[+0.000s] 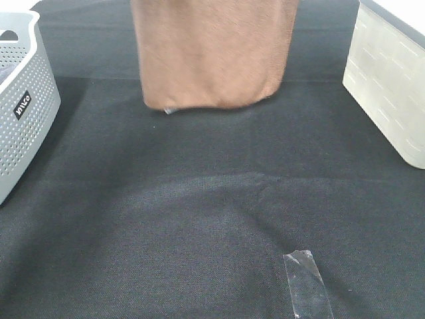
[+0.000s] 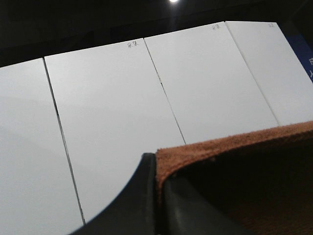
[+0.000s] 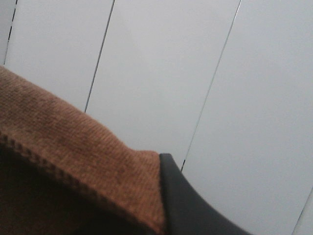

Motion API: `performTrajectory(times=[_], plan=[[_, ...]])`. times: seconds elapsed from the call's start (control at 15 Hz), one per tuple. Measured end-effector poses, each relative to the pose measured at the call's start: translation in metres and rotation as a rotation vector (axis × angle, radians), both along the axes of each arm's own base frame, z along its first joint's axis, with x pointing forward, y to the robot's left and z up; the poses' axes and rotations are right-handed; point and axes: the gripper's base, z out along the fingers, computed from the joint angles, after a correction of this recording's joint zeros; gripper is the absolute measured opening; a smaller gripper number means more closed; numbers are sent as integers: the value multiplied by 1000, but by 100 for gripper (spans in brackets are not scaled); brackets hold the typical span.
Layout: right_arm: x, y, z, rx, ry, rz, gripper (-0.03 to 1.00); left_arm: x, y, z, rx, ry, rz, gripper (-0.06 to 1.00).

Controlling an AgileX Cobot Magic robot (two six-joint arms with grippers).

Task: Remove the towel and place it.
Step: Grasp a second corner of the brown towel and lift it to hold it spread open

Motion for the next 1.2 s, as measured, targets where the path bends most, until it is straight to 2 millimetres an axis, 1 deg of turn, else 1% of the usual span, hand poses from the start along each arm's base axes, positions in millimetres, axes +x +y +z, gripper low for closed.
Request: performTrajectory(times=[0.07,0.27,0.33,0.53,0.87,1.0,1.07,1.13,1.2], plan=[[4,1,-1,9,-9,2,0,5,1,2,-3,-11,10,0],[9,2,-1,18,-16,7,0,22,4,-15,23,28,46,0],[8,3,-1,16,-11,8,0,25,5,-18,32,49,52,0],[8,4,-5,3,26,20,0,27,7,-20,39,73,61,0],[8,7,-14,-30,124,50,0,35,7,-34,104,237,104,0],[7,8,-23,-65,213,75,0,39,8,-45,135,367,127,0],[6,9,-30,-93,287,94,0,41,5,-56,163,482,139,0],[3,10,-37,-115,368,109,0,40,2,-70,220,646,157,0],[0,10,-45,-114,467,124,0,35,-5,-86,312,809,169,0]])
